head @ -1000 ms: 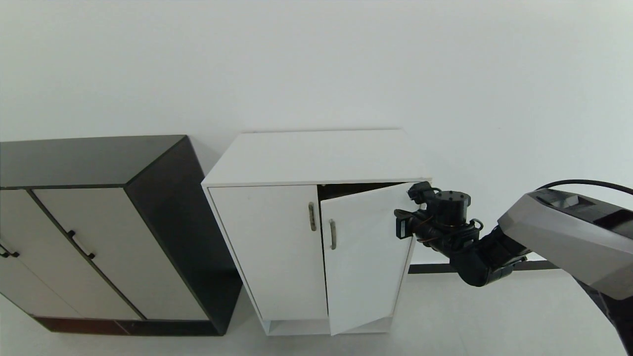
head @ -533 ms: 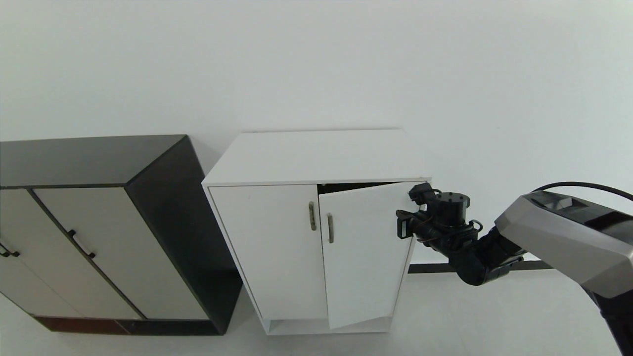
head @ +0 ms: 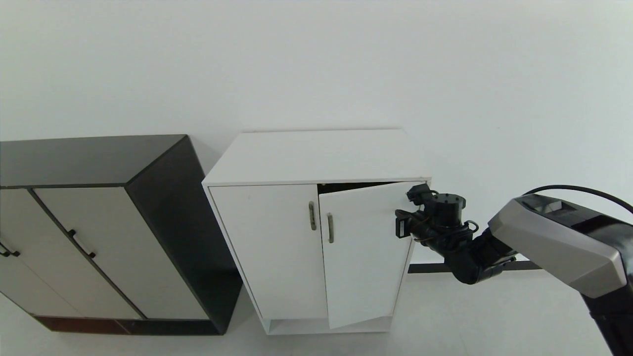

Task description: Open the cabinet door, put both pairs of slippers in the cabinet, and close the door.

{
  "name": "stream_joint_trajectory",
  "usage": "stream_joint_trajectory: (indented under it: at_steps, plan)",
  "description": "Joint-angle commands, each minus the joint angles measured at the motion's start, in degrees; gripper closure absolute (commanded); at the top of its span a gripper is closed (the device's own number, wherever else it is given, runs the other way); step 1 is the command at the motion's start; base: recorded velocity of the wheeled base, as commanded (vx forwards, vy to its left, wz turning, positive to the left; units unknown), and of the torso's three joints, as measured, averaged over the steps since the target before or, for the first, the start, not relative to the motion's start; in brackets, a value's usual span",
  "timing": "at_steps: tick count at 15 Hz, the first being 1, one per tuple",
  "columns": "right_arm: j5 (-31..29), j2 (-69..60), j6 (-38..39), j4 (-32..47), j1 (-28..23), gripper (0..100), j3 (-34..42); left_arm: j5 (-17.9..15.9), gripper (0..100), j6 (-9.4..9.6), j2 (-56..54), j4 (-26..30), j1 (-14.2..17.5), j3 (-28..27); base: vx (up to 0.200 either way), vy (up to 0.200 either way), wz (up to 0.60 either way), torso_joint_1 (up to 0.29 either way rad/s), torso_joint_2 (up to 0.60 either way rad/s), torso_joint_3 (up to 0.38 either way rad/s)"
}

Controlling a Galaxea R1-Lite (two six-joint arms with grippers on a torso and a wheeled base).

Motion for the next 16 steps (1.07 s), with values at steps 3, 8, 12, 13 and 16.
stream_joint_trajectory:
  at_steps: [3,8,12,13,16]
  plan:
    - [-2.11,0.91,0.08,1.30,0.11,100,-1.90,-0.06,100,-0.01,0.08,0.00,0.01,0.00,0.000,0.000,0.00,0.000,0.00,0.000]
    - [-2.37,1.09,0.69,1.48,0.11,100,-2.52,-0.06,100,-0.01,0.08,0.00,0.01,0.00,0.000,0.000,0.00,0.000,0.00,0.000]
    - [-2.37,1.35,0.69,1.48,0.11,100,-2.52,-0.06,100,-0.01,0.08,0.00,0.01,0.00,0.000,0.000,0.00,0.000,0.00,0.000]
    - [-2.46,1.53,0.69,1.48,0.11,100,-2.61,-0.06,100,-0.01,0.08,0.00,0.01,0.00,0.000,0.000,0.00,0.000,0.00,0.000]
    - [-2.55,1.96,0.69,1.48,0.11,100,-3.31,-0.06,100,-0.01,0.08,0.00,0.01,0.00,0.000,0.000,0.00,0.000,0.00,0.000]
